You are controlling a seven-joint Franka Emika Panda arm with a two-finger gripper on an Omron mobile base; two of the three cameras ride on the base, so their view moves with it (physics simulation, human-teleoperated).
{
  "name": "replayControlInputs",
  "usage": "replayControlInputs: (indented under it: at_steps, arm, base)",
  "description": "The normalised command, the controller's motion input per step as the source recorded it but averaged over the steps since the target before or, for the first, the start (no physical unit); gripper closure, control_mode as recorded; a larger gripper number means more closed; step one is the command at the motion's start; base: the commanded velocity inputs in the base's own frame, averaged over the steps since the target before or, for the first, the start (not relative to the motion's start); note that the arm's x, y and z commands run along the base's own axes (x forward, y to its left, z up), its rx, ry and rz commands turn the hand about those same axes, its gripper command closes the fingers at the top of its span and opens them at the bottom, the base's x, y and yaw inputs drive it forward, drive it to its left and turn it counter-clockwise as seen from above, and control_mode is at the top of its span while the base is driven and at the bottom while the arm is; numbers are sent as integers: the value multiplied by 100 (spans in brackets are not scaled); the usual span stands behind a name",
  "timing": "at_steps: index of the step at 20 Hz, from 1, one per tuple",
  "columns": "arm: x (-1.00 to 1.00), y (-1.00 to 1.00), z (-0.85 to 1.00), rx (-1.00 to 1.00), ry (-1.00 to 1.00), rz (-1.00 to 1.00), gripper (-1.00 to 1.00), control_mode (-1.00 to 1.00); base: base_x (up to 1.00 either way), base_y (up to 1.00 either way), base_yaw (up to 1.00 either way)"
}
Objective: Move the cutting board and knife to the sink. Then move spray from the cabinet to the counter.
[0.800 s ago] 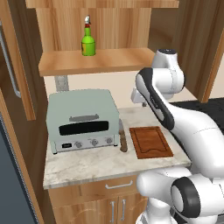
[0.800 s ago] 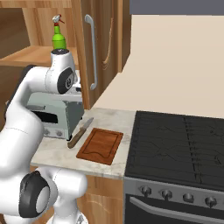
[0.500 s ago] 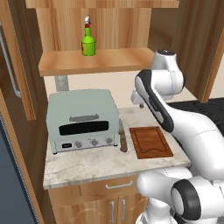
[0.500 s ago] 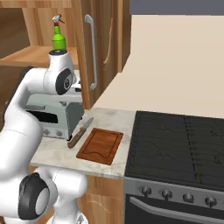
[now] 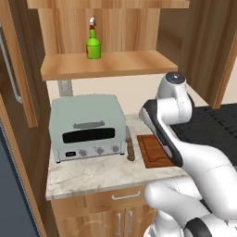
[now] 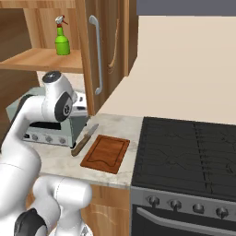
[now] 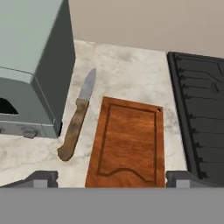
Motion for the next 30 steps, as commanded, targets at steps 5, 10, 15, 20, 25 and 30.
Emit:
replayControlInputs:
  at_steps: [5, 10, 15, 20, 25, 30]
  arm:
    - [35, -15, -29, 0, 19, 0, -100, -100]
    - [46, -11, -31, 0, 19, 0, -100, -100]
    - [49, -4, -33, 0, 9, 0, -100, -100]
    - [40, -1, -42, 0, 0, 0, -100, -100]
    - [44, -11, -38, 0, 3, 0, -100, -100]
    - [40, -4, -34, 0, 5, 0, -100, -100]
  base:
    - [0, 0, 0]
    - [0, 0, 0]
    - [0, 0, 0]
    - [0, 0, 0]
    - [0, 0, 0]
    - [0, 0, 0]
